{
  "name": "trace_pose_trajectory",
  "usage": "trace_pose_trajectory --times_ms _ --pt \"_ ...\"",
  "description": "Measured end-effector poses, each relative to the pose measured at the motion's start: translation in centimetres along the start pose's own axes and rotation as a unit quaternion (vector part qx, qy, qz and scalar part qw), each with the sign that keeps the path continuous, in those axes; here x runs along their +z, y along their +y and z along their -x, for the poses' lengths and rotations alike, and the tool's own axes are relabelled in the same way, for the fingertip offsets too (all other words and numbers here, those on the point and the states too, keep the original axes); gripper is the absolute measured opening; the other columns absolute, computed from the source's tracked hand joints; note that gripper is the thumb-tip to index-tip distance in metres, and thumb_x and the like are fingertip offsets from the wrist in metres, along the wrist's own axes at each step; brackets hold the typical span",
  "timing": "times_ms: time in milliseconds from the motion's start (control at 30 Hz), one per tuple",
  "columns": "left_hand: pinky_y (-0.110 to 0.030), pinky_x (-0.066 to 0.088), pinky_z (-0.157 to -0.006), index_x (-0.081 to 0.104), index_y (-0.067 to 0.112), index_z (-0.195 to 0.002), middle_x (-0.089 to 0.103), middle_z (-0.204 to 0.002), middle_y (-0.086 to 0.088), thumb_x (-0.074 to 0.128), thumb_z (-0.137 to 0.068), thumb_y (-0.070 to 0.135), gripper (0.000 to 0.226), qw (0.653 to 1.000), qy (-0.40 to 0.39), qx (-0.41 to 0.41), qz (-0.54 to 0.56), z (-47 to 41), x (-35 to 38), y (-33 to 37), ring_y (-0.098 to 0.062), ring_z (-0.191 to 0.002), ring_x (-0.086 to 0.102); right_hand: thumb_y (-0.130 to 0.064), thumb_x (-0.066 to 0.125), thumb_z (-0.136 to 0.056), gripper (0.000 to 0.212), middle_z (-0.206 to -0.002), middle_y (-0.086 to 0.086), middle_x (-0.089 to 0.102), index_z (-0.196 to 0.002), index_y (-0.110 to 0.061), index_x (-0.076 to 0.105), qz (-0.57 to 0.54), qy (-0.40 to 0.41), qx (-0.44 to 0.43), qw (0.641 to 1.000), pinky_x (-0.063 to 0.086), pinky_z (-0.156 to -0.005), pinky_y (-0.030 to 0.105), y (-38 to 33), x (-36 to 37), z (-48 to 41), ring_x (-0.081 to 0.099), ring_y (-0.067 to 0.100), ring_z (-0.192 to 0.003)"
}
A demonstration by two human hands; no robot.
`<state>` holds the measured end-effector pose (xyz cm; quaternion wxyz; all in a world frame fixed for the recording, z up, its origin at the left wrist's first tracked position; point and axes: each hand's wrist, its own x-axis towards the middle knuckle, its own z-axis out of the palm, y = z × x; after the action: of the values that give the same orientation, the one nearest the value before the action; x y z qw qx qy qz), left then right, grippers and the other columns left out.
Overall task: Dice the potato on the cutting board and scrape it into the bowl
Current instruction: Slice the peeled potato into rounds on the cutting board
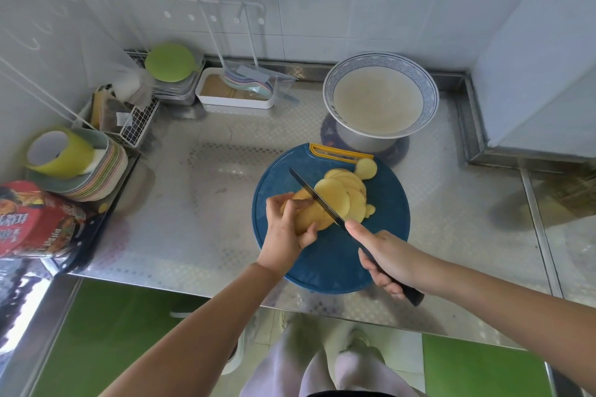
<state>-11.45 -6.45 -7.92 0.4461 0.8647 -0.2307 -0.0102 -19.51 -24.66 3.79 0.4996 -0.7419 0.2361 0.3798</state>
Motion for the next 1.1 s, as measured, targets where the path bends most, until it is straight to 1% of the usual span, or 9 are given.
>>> trace_pose_trajectory --times_ms 100,233,400,533,633,800,867,967,1100 --pt "-0.03 0.043 -0.099 0.057 0.008 -0.118 0.033 -0.122 -0.008 0.049 -0.087 0.063 0.064 1.0 0.007 0.004 0.007 0.2 0.2 -0.2 -0.023 -0.119 0.041 -0.079 0.026 -0.088 0.072 -0.044 0.004 0.037 -0.06 -0.013 0.036 -0.007 -0.002 0.001 1.0 0.036 -0.04 0.022 -0.7 0.1 -0.6 0.033 0.015 -0.032" --pt "-0.027 0.041 -0.1 0.057 0.008 -0.119 0.032 -0.122 -0.006 0.047 -0.086 0.065 0.067 1.0 0.005 -0.011 0.013 0.1 0.1 -0.2 -0.02 -0.119 0.04 -0.078 0.026 -0.089 0.071 -0.044 0.004 0.036 -0.062 -0.013 0.035 -0.022 -0.003 0.004 1.0 0.034 -0.039 0.021 -1.1 0.3 -1.4 0.032 0.015 -0.031" --pt "-0.021 0.037 -0.099 0.048 0.026 -0.119 0.031 -0.122 -0.006 0.055 -0.085 0.057 0.046 1.0 0.005 -0.004 0.017 0.1 0.2 -0.4 -0.017 -0.119 0.038 -0.08 0.026 -0.087 0.071 -0.044 0.004 0.033 -0.062 -0.013 0.034 -0.015 0.012 0.001 1.0 0.034 -0.039 0.021 -1.1 0.8 -2.5 0.031 0.016 -0.032" --pt "-0.019 0.037 -0.099 0.057 0.01 -0.118 0.031 -0.122 -0.005 0.057 -0.084 0.05 0.052 1.0 0.005 -0.014 0.013 0.1 0.1 -0.5 -0.017 -0.119 0.038 -0.08 0.027 -0.087 0.07 -0.045 0.003 0.028 -0.063 -0.015 0.03 -0.018 0.023 -0.004 1.0 0.031 -0.04 0.024 -1.2 1.2 -2.6 0.027 0.017 -0.035" --pt "-0.004 0.033 -0.098 0.058 0.008 -0.118 0.032 -0.122 -0.004 0.057 -0.083 0.05 0.055 1.0 -0.002 -0.013 0.017 0.3 -0.2 -0.5 -0.009 -0.118 0.037 -0.074 0.027 -0.092 0.064 -0.041 -0.004 0.024 -0.065 -0.016 0.028 -0.021 0.038 -0.018 0.999 0.029 -0.042 0.025 -1.2 2.0 -2.1 0.023 0.014 -0.034" --pt "-0.002 0.028 -0.099 0.053 0.019 -0.118 0.033 -0.122 -0.005 0.058 -0.083 0.048 0.045 0.999 0.006 -0.02 0.038 0.3 -0.5 -0.6 0.013 -0.12 0.029 -0.072 0.025 -0.094 0.063 -0.041 -0.006 0.02 -0.064 -0.016 0.025 -0.005 0.048 -0.017 0.999 0.027 -0.043 0.027 0.5 2.5 -0.7 0.02 0.013 -0.034" --pt "0.0 0.025 -0.099 0.052 0.024 -0.117 0.032 -0.122 -0.006 0.058 -0.084 0.047 0.041 0.999 0.007 -0.008 0.031 0.3 -0.3 -0.5 0.017 -0.122 0.025 -0.072 0.024 -0.093 0.061 -0.045 -0.003 0.018 -0.066 -0.017 0.021 -0.005 0.041 -0.008 0.999 0.024 -0.045 0.029 1.8 2.4 0.1 0.018 0.013 -0.036" --pt "-0.002 0.025 -0.101 0.047 0.029 -0.117 0.033 -0.121 -0.007 0.058 -0.083 0.046 0.039 1.0 0.013 0.006 0.024 0.2 -0.2 -0.4 0.016 -0.122 0.025 -0.073 0.025 -0.092 0.062 -0.046 -0.003 0.018 -0.066 -0.018 0.019 -0.032 0.023 -0.004 0.999 0.021 -0.044 0.029 2.7 2.1 0.5 0.017 0.013 -0.037" --pt "-0.001 0.024 -0.102 0.046 0.031 -0.117 0.032 -0.121 -0.008 0.057 -0.083 0.049 0.041 1.0 0.016 0.004 0.022 0.0 -0.1 -0.3 0.0 -0.117 0.032 -0.079 0.023 -0.087 0.068 -0.045 0.001 0.028 -0.06 -0.017 0.028 -0.015 -0.01 -0.015 1.0 0.032 -0.041 0.024 2.7 0.8 -0.2 0.026 0.015 -0.034"
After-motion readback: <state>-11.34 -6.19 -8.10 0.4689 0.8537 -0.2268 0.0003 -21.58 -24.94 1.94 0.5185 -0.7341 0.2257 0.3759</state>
